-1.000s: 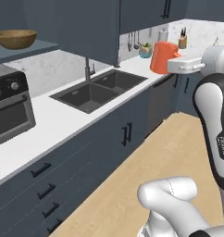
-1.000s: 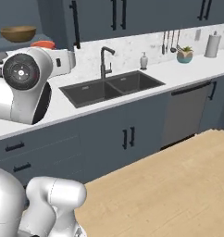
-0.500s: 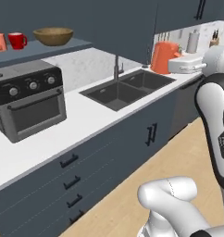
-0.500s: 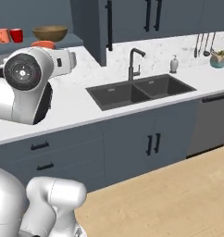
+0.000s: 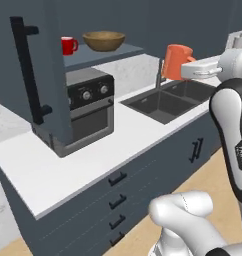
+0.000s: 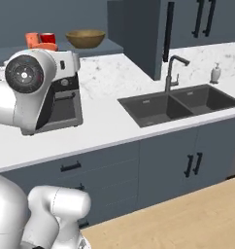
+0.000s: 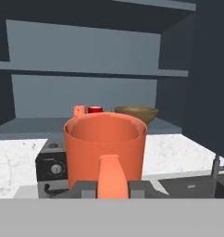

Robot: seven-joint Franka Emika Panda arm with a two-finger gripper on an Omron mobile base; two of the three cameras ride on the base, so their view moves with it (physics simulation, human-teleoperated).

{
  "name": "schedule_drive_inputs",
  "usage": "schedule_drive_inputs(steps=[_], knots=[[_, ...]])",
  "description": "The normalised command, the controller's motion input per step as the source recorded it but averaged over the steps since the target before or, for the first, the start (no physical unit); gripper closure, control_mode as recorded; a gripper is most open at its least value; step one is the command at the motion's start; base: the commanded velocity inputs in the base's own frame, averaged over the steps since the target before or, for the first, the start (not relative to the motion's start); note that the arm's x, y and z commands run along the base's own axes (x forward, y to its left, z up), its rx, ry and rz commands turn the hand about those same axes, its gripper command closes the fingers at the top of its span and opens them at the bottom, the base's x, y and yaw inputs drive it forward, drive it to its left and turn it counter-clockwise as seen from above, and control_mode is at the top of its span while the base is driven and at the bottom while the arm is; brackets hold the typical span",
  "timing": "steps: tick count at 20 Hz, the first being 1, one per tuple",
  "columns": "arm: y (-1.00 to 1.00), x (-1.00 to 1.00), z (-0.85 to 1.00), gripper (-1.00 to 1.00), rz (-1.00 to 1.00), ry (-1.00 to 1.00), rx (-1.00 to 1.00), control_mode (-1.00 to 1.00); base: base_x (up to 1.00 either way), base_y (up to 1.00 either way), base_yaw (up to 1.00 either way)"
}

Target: Gather all objects into one cabinet and sort the glasses and bowls to opposite sides.

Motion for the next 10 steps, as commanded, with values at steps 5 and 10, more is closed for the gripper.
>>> schedule_drive_inputs(steps=[5, 10], knots=[[0.0, 0.0, 0.0, 1.0, 0.0, 0.0, 0.0, 1.0, 0.29, 0.6, 0.29], [0.0, 0.0, 0.0, 1.0, 0.0, 0.0, 0.0, 1.0, 0.4, 0.11, 0.33]])
